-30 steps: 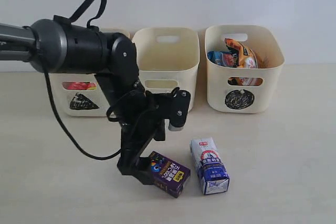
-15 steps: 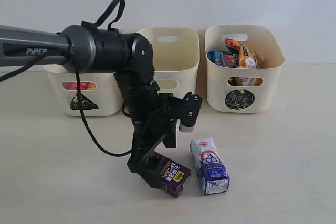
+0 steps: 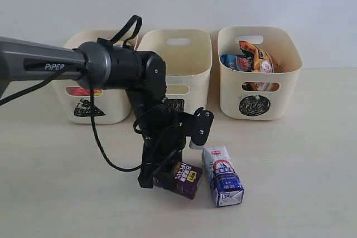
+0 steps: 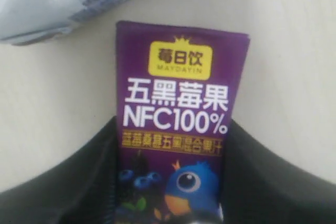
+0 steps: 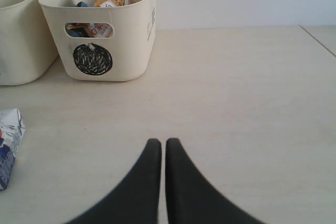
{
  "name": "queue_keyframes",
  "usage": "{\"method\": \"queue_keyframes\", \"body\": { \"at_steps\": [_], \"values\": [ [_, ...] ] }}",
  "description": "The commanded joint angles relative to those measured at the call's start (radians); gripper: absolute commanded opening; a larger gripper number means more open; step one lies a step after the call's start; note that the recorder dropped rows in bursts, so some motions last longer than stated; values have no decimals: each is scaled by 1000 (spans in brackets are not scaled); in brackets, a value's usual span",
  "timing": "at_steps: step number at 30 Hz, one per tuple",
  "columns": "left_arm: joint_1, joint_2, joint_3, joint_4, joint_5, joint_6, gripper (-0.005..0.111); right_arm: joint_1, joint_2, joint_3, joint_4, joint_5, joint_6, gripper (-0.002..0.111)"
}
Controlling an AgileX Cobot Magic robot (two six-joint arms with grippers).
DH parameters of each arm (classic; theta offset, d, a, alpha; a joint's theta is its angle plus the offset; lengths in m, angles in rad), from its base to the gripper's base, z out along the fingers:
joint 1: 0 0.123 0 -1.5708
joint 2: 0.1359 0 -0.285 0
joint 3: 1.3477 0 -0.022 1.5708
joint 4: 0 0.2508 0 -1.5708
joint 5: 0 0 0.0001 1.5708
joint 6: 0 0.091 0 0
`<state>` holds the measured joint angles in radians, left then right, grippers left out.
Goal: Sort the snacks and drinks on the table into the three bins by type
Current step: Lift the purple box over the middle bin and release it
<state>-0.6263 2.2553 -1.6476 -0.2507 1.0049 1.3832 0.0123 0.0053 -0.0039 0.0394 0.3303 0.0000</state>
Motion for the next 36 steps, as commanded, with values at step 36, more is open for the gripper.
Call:
{"method": "queue_keyframes", "body": {
  "at_steps": [36],
  "values": [
    [80,-289,-11,90,-738,-681,4,-3,-5,4,3,-3,0,0]
  ]
}}
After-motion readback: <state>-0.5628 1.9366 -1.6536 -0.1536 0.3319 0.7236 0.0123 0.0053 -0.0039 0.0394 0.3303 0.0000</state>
